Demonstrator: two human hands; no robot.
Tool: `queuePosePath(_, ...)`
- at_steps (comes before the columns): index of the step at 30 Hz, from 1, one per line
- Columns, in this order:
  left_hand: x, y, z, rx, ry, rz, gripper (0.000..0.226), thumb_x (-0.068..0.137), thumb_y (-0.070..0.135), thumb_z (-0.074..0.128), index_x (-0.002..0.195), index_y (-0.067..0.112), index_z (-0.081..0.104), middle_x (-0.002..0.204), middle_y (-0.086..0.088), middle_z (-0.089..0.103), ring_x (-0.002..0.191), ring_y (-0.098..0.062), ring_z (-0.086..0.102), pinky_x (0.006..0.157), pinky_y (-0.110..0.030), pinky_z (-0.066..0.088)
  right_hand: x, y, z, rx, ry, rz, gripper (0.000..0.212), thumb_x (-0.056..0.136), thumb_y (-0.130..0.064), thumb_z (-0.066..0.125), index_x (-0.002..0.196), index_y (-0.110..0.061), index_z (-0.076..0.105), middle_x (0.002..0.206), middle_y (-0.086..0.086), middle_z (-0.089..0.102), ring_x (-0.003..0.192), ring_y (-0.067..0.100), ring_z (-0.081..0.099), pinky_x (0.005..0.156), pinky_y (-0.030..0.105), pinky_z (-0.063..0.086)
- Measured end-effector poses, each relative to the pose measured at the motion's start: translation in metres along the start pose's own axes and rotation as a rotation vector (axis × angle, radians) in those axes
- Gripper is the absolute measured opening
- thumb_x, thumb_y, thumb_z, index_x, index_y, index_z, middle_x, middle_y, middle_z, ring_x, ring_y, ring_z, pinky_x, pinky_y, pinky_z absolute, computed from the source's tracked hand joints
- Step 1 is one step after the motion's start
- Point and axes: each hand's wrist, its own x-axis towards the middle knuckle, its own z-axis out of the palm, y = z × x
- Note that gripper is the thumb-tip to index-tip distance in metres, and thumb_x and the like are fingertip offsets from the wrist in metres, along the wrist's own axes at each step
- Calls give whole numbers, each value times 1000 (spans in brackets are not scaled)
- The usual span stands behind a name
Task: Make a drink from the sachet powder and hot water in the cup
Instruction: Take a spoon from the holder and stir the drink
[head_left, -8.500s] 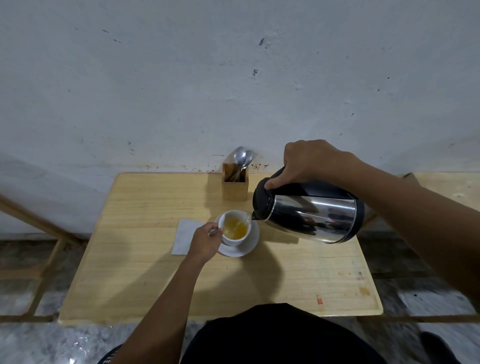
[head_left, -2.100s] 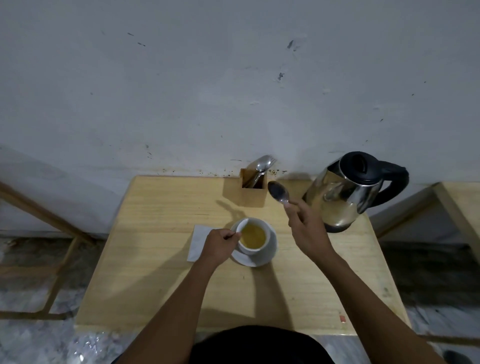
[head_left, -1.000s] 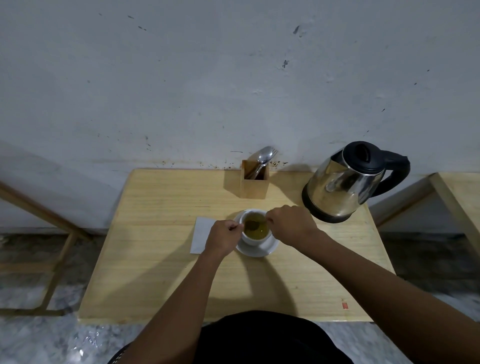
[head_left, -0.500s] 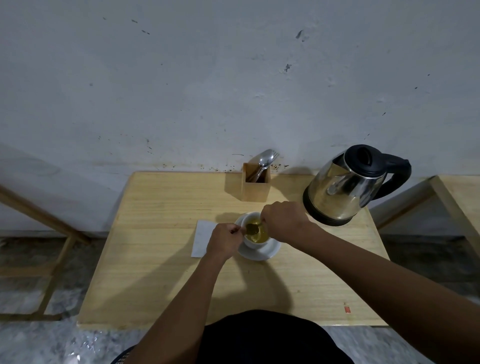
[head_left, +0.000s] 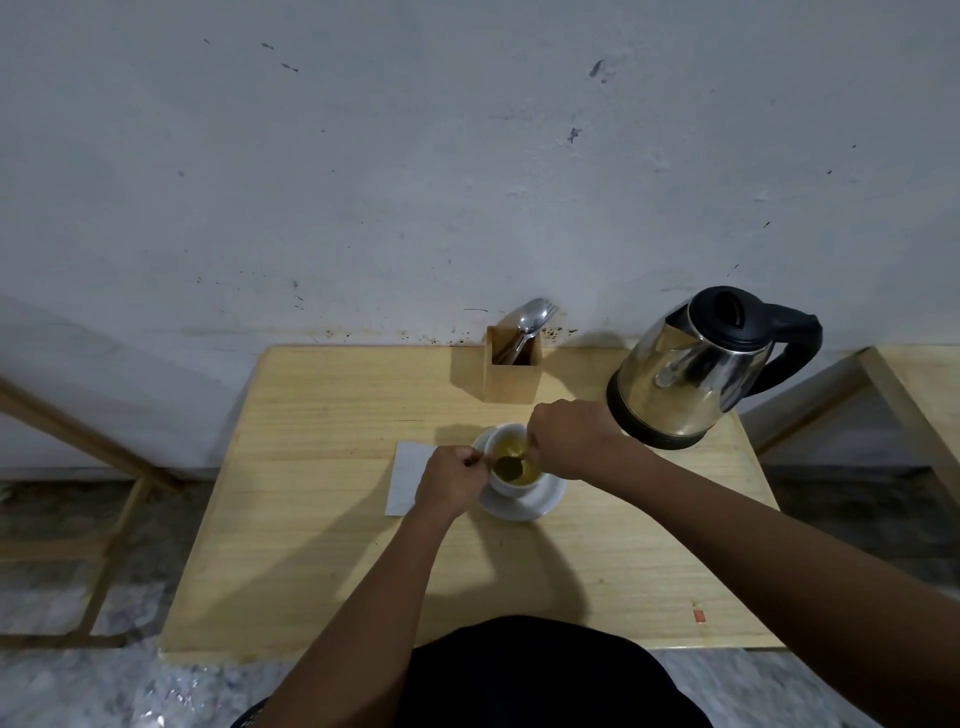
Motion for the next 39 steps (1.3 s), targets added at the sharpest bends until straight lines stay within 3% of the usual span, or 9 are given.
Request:
queuePosePath(5, 1, -2, 1, 14, 17, 21, 44, 89, 31, 60, 47, 23, 50, 50, 5, 47, 55, -14, 46, 60, -29, 37, 2, 1, 1, -59, 39, 15, 20, 94, -24, 53, 110, -16, 62, 92, 3, 65, 70, 19, 53, 59, 30, 40)
queuePosePath(11, 3, -3, 1, 4, 13, 33, 39, 89, 30, 61, 51, 26, 57, 54, 4, 55, 61, -15, 53, 61, -29, 41, 0, 6, -5, -115, 6, 14, 19, 93, -29, 55, 103, -13, 57, 71, -1, 48, 70, 18, 53, 59, 29, 40)
queuePosePath(15, 3, -3, 0, 9, -1, 23, 29, 89, 31, 60, 61, 25, 63, 60, 3, 59, 65, -16, 56, 62, -27, 42, 1, 2, -4, -33, -9, -8, 22, 89, -36, 58, 95, -15, 55, 70, -2, 50, 59, 13, 48, 52, 27, 35)
queuePosePath(18, 3, -3, 0, 18, 1, 28, 31, 89, 31, 60, 59, 26, 61, 58, 4, 58, 64, -17, 55, 61, -28, 42, 3, -1, 0, -26, 54, -13, 19, 91, -33, 54, 99, -17, 61, 72, -2, 53, 56, 13, 46, 46, 25, 28)
queuePosePath(25, 2, -4, 1, 8, 14, 16, 44, 89, 30, 60, 46, 25, 50, 50, 5, 49, 57, -15, 48, 60, -28, 38, -2, 2, -2, -148, 62, 17, 13, 94, -18, 50, 101, -13, 59, 77, 2, 53, 68, 20, 49, 59, 29, 37)
queuePosePath(31, 1, -2, 1, 8, 10, -12, 30, 89, 31, 60, 62, 20, 62, 59, 3, 55, 65, -17, 53, 63, -27, 41, -9, -1, -3, -70, -6, 0, 10, 90, -23, 55, 94, -14, 55, 64, -2, 42, 68, 18, 52, 61, 29, 42)
queuePosePath(35, 2, -2, 2, 27, 25, -11, 37, 88, 31, 60, 51, 24, 58, 56, 3, 56, 63, -18, 53, 62, -30, 42, -13, 0, 14, 55, 43, 41, 12, 90, -27, 51, 84, -17, 55, 69, -2, 52, 60, 18, 49, 51, 26, 32)
queuePosePath(39, 0, -2, 0, 29, 20, 14, 27, 88, 34, 61, 72, 16, 73, 77, -10, 72, 75, -23, 66, 69, -36, 52, -23, 11, 45, 80, 171, 107, 25, 96, -27, 44, 100, -28, 69, 82, -4, 67, 67, 19, 57, 46, 25, 19)
